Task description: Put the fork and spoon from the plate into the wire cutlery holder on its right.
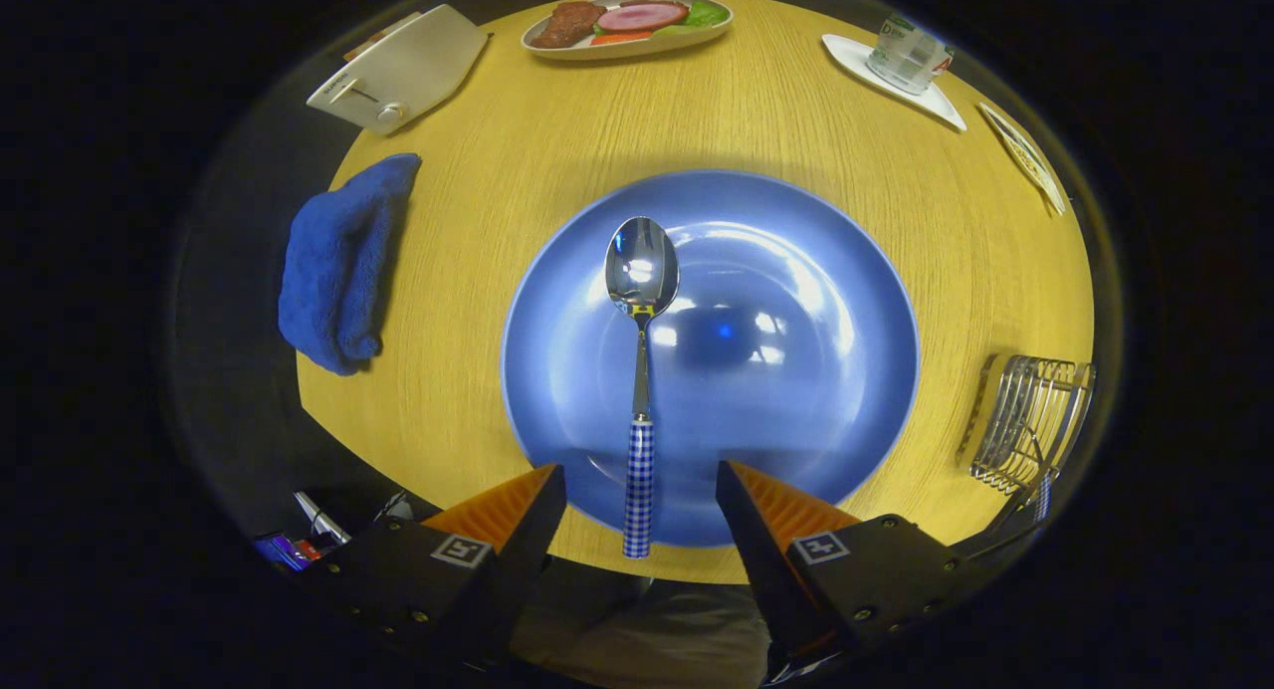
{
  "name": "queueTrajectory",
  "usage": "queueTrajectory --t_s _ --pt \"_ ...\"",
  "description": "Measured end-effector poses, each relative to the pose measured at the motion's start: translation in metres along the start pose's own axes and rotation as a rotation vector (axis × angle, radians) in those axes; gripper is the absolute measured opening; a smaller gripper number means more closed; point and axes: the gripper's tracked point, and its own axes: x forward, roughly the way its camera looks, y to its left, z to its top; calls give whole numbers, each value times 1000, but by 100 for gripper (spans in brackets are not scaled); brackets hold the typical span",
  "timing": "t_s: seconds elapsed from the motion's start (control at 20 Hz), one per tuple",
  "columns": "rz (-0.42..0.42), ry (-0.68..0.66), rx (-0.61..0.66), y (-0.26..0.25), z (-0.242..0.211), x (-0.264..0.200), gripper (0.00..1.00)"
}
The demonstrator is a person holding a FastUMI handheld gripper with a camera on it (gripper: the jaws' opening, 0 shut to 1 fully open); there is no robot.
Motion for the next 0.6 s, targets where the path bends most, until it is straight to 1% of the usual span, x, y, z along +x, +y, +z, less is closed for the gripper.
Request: queueTrajectory --t_s 0.05,0.15,0.2,0.25,0.3,0.35,0.6 --pt "-22 -7 -3 -5 1 4 76" --pt "-39 12 -22 -8 -3 9 27" --pt "-33 34 -32 -8 -7 11 27" --pt "-35 46 -37 -9 -10 15 30" --pt "-35 17 -11 -9 -2 5 30" --pt "-43 31 -20 -13 -6 18 6" --pt "-44 45 -68 -21 -9 2 6"
